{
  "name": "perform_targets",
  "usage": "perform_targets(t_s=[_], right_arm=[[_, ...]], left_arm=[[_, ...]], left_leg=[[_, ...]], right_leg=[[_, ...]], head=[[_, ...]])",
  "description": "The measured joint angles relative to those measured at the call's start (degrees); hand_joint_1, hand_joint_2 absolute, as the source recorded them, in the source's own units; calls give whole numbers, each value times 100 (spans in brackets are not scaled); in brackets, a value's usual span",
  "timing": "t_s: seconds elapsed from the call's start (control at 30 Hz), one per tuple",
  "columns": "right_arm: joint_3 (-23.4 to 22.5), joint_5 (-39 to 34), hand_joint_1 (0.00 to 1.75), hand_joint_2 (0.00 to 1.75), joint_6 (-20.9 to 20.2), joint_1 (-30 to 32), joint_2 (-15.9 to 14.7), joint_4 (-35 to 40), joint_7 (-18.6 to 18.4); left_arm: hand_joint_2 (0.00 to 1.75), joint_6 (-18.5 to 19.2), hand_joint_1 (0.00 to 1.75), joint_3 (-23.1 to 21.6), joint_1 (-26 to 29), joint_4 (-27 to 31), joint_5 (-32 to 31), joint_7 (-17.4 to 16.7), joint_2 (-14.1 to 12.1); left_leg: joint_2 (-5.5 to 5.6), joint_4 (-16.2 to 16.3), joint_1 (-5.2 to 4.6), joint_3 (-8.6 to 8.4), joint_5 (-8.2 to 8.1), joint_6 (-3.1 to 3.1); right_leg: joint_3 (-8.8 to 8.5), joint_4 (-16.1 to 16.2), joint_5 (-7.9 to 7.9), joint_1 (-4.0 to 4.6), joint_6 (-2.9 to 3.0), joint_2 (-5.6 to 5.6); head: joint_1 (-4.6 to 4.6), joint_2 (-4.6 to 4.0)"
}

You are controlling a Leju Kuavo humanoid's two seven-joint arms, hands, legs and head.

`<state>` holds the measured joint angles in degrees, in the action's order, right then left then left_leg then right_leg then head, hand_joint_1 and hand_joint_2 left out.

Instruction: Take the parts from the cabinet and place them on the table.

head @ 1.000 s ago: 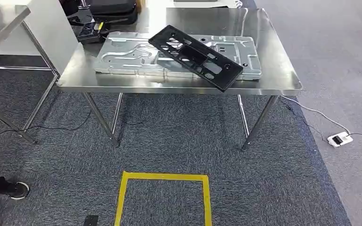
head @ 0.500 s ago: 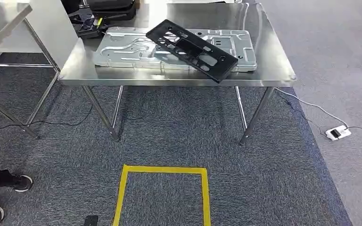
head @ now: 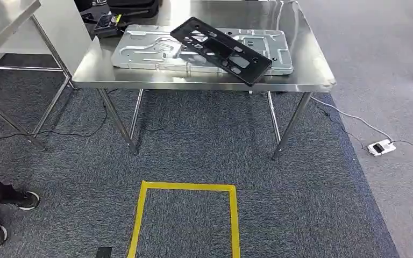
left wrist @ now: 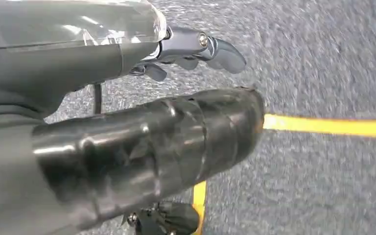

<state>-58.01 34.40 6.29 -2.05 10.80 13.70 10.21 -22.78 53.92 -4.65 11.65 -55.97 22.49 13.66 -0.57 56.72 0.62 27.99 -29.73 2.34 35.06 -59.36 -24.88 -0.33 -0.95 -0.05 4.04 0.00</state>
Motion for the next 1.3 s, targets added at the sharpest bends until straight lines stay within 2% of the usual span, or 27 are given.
perform_targets(t_s=[0.03, 0.07, 0.13, 0.17, 0.2, 0.23, 0.3, 0.33, 0.37, 0.47, 0.5, 0.57, 0.63, 0.67, 0.7, 0.73, 0.8, 0.83, 0.87, 1.0, 1.03, 1.1, 1.13, 1.17, 1.2, 1.23, 1.3], right_arm=[[0, 9, 0, 0, 0, 2, -2, -2, -2], [2, 26, 0, 0, 0, 1, -2, -4, -7], [4, 64, 0, 0, 0, 2, -2, -9, -20], [4, 72, 0, 0, 0, 2, 0, -13, -28], [4, 85, 0, 0, 0, 2, 0, -20, -39], [4, 90, 0, 0, 0, 4, 0, -24, -48], [7, 103, 0, 0, -2, 1, 0, -28, -59], [7, 105, 0, 0, -4, -7, 0, -28, -63], [11, 109, 0, 0, -9, -10, 0, -33, -79], [24, 144, 0, 0, -13, -6, 4, -42, -105], [30, 162, 0, 0, -15, -1, 11, -50, -109], [48, 186, 0, 0, -15, -18, 22, -52, -111], [52, 199, 0, 0, -18, -17, 26, -55, -111], [55, 208, 0, 0, -20, -15, 37, -55, -116], [55, 208, 0, 0, -22, -13, 39, -57, -120], [55, 212, 0, 0, -22, -13, 41, -59, -122], [57, 223, 0, 0, -24, -14, 57, -61, -122], [57, 225, 0, 0, -35, -16, 65, -61, -122], [59, 234, 0, 0, -44, -17, 68, -61, -122], [59, 265, 0, 0, -96, 1, 72, -61, -124], [59, 273, 0, 0, -103, -2, 70, -61, -125], [59, 284, 0, 0, -105, -3, 72, -61, -125], [59, 286, 0, 0, -105, -3, 72, -61, -125], [59, 286, 0, 0, -105, -3, 72, -61, -125], [59, 289, 0, 0, -105, -3, 72, -63, -125], [59, 289, 0, 0, -105, -3, 72, -66, -125], [59, 304, 0, 0, -111, -5, 72, -66, -125]], left_arm=[[0, -2, 0, 11, -11, 0, -2, 0, -4], [0, -2, 0, 20, -18, 0, -2, 0, -4], [0, 0, 0, 37, -6, 0, -2, -2, -2], [0, 0, 0, 42, 4, 0, -2, -2, -2], [0, 0, 0, 44, 8, 0, 0, -4, -2], [0, 0, 0, 46, 8, 0, 0, -4, -2], [0, 0, 0, 48, 7, 0, 2, -2, -2], [0, 0, 0, 48, 7, 0, 2, -2, 0], [0, 0, 0, 48, 5, 0, 2, -2, 0], [0, 2, 0, 50, 0, 0, 13, 2, 2], [0, 2, 0, 53, 6, 0, 15, 2, 2], [0, 2, 0, 53, 10, 0, 20, 2, 0], [0, 2, 0, 53, 11, 0, 20, 2, 0], [0, 2, 0, 53, 14, 0, 20, 2, 0], [0, 0, 0, 53, 19, 0, 20, 2, 0], [0, 0, 0, 53, 20, 0, 22, 2, 0], [0, -4, 0, 55, 12, 0, 20, 0, 0], [0, -4, 0, 55, -1, 0, 22, 0, 0], [0, -4, 0, 55, -19, 0, 22, 2, 0], [0, -9, 0, 61, 13, 0, 22, 7, 0], [0, -15, 0, 68, -8, 0, 31, 7, 0], [0, -20, 0, 74, -16, 0, 37, 13, -2], [0, -17, 0, 77, -6, 0, 39, 15, -2], [0, -17, 0, 79, 1, 0, 37, 15, -2], [0, -17, 0, 81, 2, 0, 37, 15, -2], [0, -17, 0, 83, 0, 0, 39, 15, -2], [0, -20, 0, 90, -3, 0, 39, 15, -2]], left_leg=[[-19, -10, -12, 40, 47, 36], [-20, -5, -13, 88, 87, 82], [-28, 15, -31, 193, 163, 98], [-32, 38, -34, 255, 195, 95], [-34, 63, -33, 316, 217, 91], [-34, 91, -33, 367, 236, 84], [-27, 162, -31, 438, 252, 62], [-31, 191, -32, 464, 260, 47], [-30, 212, -73, 478, 270, 11], [-30, 182, -47, 500, 356, -104], [-21, 196, -66, 521, 356, -139], [10, 558, -37, 690, -61, -181], [10, 1452, -14, 1007, -614, -223], [9, 1790, -8, 1101, -768, -242], [9, 1897, -1, 1078, -789, -249], [9, 1732, 6, 927, -690, -251], [8, 718, 18, 257, -293, -246], [16, 236, 22, -63, -184, -233], [32, 59, -24, -98, -229, -202], [35, 59, -39, 8, -68, -43], [-1, 28, -8, 52, 9, 9], [2, 29, -13, 151, 98, 93], [-1, 38, -28, 220, 148, 102], [-10, 46, -43, 280, 189, 107], [-15, 62, -53, 348, 226, 107], [-17, 80, -62, 414, 260, 103], [-13, 125, -76, 520, 308, 92]], right_leg=[[57, -118, -176, -18, -13, 7], [179, -429, -482, -28, -23, 8], [479, -1311, -998, -43, -67, 8], [564, -1622, -1113, -45, -83, 8], [520, -1665, -1088, -49, -89, 7], [329, -1421, -947, -54, -89, 6], [-359, -357, -538, -58, -57, 4], [-582, 95, -584, -49, -14, 1], [-562, 96, -518, -5, 10, 2], [-512, 85, -456, 16, 97, 12], [-497, 146, -385, -38, 153, 6], [-409, 169, -292, -50, 259, -25], [-285, 161, -205, -39, 268, -30], [-224, 150, -168, -37, 263, -30], [-160, 133, -129, -37, 254, -29], [-102, 112, -101, -42, 241, -28], [9, 43, -62, -58, 194, -20], [34, 8, -41, -61, 162, -16], [71, -29, -19, -23, 125, -18], [89, 27, 135, -39, -43, -10], [134, -45, 25, -76, -63, 3], [312, -548, -569, -70, -89, 5], [453, -1061, -916, -72, -110, 4], [543, -1450, -1103, -72, -121, 4], [554, -1683, -1140, -72, -122, 4], [436, -1627, -1037, -71, -111, 3], [-153, -843, -685, -54, -52, 3]], head=[[2, 0], [13, -2], [9, -2], [11, 0], [9, -2], [11, 0], [11, 0], [11, 0], [9, 0], [6, 0], [13, 0], [2, -2], [4, 0], [2, 0], [2, 0], [2, 0], [2, -2], [2, -2], [0, 0], [13, -2], [6, 0], [9, 0], [13, 0], [11, 0], [13, -2], [11, 0], [13, 0]])
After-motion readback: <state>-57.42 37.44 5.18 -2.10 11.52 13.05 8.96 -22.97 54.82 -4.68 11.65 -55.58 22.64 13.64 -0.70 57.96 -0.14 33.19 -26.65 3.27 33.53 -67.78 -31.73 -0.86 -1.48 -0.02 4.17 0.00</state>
